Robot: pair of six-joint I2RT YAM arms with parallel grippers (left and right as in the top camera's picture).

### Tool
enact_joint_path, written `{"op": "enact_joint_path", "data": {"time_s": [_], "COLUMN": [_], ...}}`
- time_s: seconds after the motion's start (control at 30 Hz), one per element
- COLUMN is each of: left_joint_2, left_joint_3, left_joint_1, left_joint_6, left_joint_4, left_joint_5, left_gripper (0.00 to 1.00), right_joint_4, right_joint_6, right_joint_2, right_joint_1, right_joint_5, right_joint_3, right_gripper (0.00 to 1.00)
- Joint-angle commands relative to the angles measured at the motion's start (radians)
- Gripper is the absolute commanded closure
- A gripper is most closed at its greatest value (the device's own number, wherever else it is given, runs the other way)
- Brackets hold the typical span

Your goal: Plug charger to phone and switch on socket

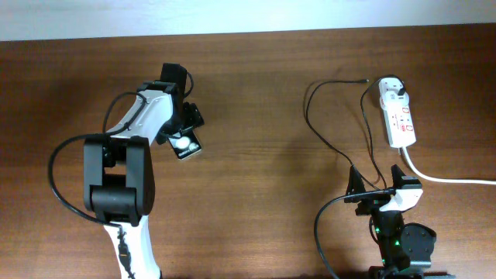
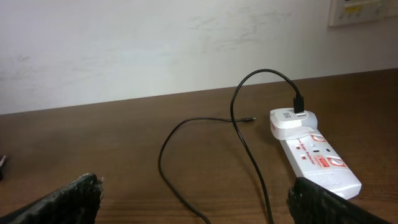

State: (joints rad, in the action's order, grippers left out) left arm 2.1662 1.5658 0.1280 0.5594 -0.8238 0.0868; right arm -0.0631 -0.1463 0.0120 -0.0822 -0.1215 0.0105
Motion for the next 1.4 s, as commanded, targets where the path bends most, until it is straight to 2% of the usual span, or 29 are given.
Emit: {"op": "enact_joint_path", "data": {"time_s": [0.0, 0.17, 0.3, 0.43, 0.57, 1.37], "left_joint_2": [0.046, 0.046, 0.024, -0.053, -0.171, -0.982], "left_joint_3": [-0.027, -0.033, -0.023, -0.016, -0.016, -0.016], "left_joint_1": [-0.004, -0.003, -0.003, -0.003, -0.003, -0.003], "left_joint_6": [-0.015, -0.015, -0.015, -0.015, -0.015, -0.015], "left_joint_4": [0.002, 0.000, -0.013, -0.026, -0.045, -0.510], "left_joint_5": [0.034, 0.023, -0.049, -0.058, -0.058, -0.126], "left_gripper": [0.25, 0.30, 0.36, 0.36, 0.38, 0.37], "right_joint_4": [-0.005, -0.005, -0.005, -0.005, -0.005, -0.005], "right_joint_6": [0.000, 0.000, 0.000, 0.000, 0.000, 0.000], "right_joint_2": [-0.006, -0.006, -0.006, -0.006, -0.006, -0.006], "right_joint_1": [-0.003, -0.003, -0.003, -0.003, -0.003, -0.003], "right_joint_5": [0.005, 0.005, 0.005, 0.005, 0.005, 0.005], "right_joint_3": [-0.005, -0.005, -0.005, -0.005, -0.005, -0.005], "right_gripper": [0.01, 0.01, 0.01, 0.01, 0.01, 0.01]}}
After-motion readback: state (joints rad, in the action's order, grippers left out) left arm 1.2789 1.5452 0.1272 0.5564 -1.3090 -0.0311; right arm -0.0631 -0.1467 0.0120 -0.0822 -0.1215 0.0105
